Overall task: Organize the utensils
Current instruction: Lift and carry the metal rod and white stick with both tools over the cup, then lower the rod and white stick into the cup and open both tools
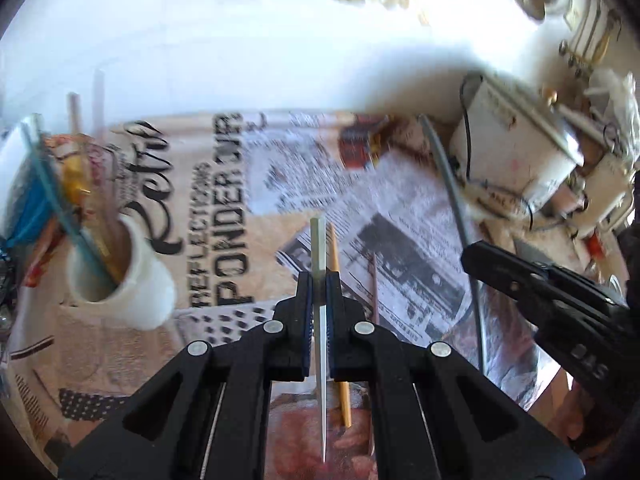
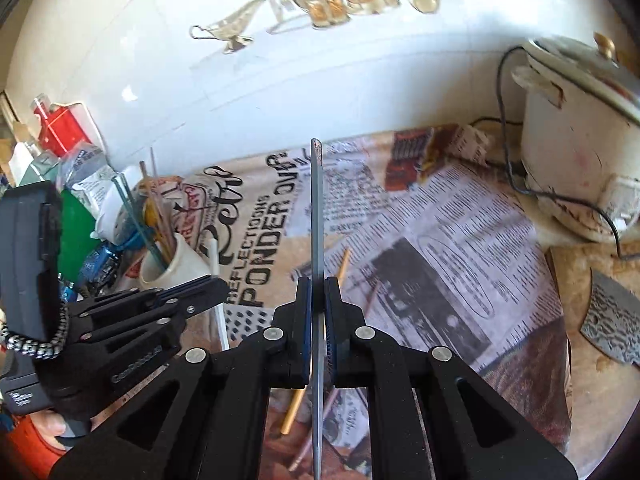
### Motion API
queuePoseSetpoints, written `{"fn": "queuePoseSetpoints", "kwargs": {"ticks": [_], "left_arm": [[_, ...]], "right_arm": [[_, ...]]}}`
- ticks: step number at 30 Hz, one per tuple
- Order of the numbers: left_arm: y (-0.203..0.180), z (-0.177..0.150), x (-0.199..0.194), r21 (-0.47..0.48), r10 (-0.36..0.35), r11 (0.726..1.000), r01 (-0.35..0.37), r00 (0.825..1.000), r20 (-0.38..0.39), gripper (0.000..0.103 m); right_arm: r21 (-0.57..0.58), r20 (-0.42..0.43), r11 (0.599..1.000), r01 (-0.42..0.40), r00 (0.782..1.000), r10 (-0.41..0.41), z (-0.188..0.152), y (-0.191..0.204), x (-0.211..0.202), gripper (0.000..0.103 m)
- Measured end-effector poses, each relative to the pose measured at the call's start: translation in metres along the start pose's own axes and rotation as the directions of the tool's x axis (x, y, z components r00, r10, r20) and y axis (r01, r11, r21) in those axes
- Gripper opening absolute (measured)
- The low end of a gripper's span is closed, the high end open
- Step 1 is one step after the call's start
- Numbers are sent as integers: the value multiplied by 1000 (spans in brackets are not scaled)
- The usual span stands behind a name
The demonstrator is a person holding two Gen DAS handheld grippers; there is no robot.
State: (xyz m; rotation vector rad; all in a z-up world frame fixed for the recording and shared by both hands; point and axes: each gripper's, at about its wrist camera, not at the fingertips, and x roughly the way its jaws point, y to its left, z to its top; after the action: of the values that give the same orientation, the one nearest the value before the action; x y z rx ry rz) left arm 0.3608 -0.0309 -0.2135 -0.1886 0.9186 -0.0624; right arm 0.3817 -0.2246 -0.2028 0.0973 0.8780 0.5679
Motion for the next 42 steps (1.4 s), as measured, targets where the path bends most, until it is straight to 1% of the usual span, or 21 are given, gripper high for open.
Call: {"fn": "queuePoseSetpoints", "kwargs": {"ticks": [4,7,14,20,24,29,33,38,42], "left_arm": [[18,5,-33,-23,22,1000,-20,997,77,4],[32,8,-55,-41,45,998,-40,991,128,4],[70,20,-100,-89,102,993,-84,969,224,4],[104,30,-131,-121,146,986,-115,947,286,4],[127,39,-144,-140,153,984,-114,937,313,4],[153,51,-154,-156,159,981,-112,928,338,4],[172,62,-156,-161,147,982,-95,926,349,4],[192,72,-148,-165,117,984,-63,931,345,4],[206,77,-136,-166,95,985,-41,939,331,4]], "right_arm": [[-37,28,999,-23,999,24,9,20,-1,6],[-63,46,997,-41,998,44,16,36,1,6],[-123,80,989,-84,992,94,37,77,4,6],[-171,102,979,-107,987,126,53,113,12,6],[-191,124,975,-116,982,142,62,134,23,6],[-187,149,974,-129,976,157,76,158,43,6],[-176,168,975,-132,972,162,87,171,61,6],[-136,180,981,-139,970,163,95,179,90,6],[-111,196,986,-121,970,141,96,183,110,6]]}}
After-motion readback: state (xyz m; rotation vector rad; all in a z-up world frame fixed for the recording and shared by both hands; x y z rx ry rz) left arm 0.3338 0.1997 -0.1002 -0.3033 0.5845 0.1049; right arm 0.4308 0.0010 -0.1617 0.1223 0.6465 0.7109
